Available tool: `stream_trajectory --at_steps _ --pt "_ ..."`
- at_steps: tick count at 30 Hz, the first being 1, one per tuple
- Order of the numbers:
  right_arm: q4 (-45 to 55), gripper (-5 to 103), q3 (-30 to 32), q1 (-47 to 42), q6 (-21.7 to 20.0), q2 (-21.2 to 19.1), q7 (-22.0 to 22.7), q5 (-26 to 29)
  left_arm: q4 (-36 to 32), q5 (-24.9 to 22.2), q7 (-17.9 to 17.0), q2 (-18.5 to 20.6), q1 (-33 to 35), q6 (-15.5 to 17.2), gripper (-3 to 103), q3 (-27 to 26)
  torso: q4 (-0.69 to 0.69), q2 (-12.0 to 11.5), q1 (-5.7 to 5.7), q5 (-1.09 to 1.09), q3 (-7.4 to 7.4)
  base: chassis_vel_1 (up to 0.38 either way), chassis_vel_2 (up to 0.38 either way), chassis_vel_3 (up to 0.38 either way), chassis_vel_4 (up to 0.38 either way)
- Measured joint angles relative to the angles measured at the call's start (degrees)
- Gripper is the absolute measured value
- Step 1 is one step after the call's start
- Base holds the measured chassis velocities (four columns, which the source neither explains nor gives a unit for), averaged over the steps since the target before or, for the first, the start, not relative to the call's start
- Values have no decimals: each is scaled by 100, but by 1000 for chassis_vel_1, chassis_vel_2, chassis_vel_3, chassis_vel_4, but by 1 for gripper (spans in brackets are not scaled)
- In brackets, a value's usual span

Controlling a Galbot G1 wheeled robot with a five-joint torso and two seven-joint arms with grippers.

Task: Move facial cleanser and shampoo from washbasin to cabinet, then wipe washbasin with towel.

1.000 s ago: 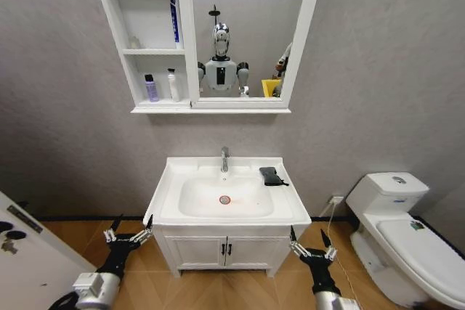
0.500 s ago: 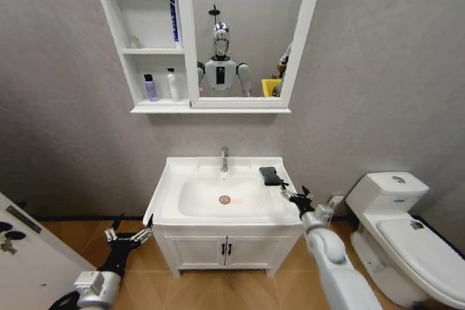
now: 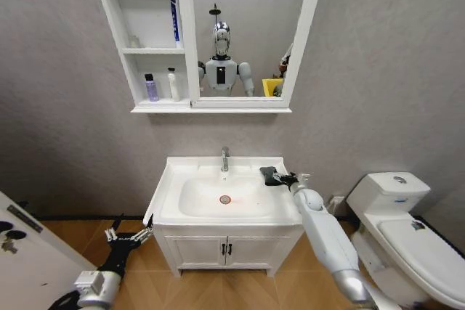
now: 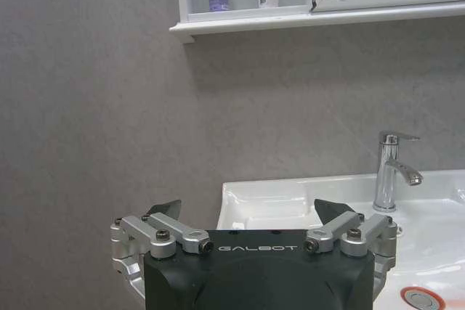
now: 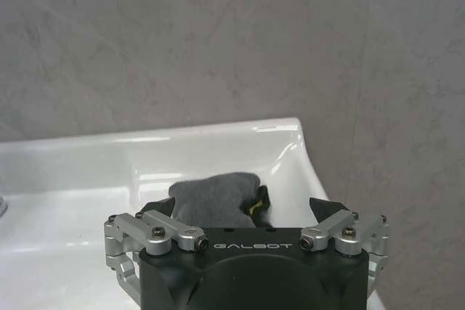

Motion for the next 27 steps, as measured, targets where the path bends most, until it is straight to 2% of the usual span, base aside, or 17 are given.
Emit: stream_trajectory --at_steps 2,6,9,10,13,15,16,17,18,20,22,25,26,27 --pt "-483 100 -150 225 178 95 -84 -166 1 -2 -1 1 -1 0 100 2 2 0 0 0 0 0 0 0 0" --pt "-747 102 -205 345 280 146 -144 -241 2 -2 -2 2 -1 1 100 2 2 0 0 0 0 0 0 0 0" --pt "-1029 89 -248 480 383 177 -223 -325 3 -2 -2 3 -1 1 100 2 0 0 0 0 -1 0 0 0 0" --pt "-1029 89 -248 480 383 177 -223 -325 3 -2 -2 3 -1 1 100 2 0 0 0 0 -1 0 0 0 0" --pt "-1259 72 -286 576 438 190 -296 -416 4 -2 -2 4 -1 1 100 2 1 1 0 -1 -1 0 0 0 0" --pt "-1304 72 -290 595 444 196 -312 -431 4 -2 -2 4 -1 1 100 2 1 1 0 0 -1 0 0 0 0" --pt "-1400 61 -296 640 472 211 -365 -498 4 -2 -2 4 -1 1 100 2 1 1 -1 -1 -1 0 0 0 0" --pt "-1460 55 -308 671 492 215 -408 -548 3 -3 -2 4 -1 1 100 2 2 1 -1 -1 -1 0 0 0 0" --pt "-1460 55 -308 671 492 215 -408 -548 3 -3 -2 4 -1 1 100 2 2 1 -1 -1 -1 0 0 0 0" --pt "-1528 44 -337 717 510 215 -453 -586 4 -3 -2 4 -1 1 100 2 1 2 -1 -1 -2 0 0 0 0" --pt "-1550 44 -343 738 513 215 -470 -595 4 -3 -2 4 -1 1 100 2 1 2 -1 -1 -1 0 0 0 0" --pt "-1616 28 -337 809 538 221 -505 -676 4 -3 -2 4 -1 1 100 2 1 1 -1 -1 -1 0 0 0 0" --pt "-1616 28 -337 809 538 221 -505 -676 4 -3 -2 4 -1 1 100 2 1 1 -1 -1 -1 0 0 0 0" --pt "-1639 23 -320 832 562 223 -525 -761 4 -3 -2 4 -1 1 100 2 2 1 -1 -1 -1 0 0 0 0"
